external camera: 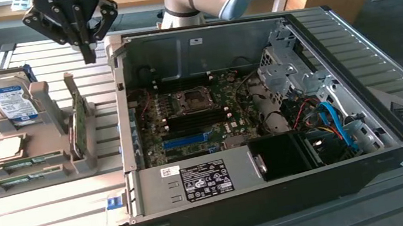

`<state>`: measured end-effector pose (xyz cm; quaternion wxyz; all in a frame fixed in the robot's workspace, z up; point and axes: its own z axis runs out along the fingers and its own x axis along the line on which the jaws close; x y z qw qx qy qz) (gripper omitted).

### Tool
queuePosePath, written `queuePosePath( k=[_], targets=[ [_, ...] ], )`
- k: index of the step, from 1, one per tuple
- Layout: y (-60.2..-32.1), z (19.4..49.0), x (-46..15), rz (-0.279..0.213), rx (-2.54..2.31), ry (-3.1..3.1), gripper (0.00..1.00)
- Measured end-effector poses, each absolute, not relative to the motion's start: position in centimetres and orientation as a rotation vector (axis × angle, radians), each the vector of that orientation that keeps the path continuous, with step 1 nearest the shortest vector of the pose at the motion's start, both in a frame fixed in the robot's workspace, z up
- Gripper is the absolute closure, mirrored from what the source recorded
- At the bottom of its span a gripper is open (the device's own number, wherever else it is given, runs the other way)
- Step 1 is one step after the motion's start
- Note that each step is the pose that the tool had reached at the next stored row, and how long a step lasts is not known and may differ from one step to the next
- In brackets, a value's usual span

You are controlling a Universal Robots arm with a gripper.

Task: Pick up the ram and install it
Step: 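Reach for the ram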

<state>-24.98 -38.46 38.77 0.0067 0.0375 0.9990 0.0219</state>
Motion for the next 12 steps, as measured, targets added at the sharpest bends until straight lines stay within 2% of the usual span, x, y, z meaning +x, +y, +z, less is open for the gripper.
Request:
queuePosePath(
  k=[12],
  targets=[
    [-38.2, 38.6, -27.7, 0.068, 0.118, 3.13, 0.89]
  ],
)
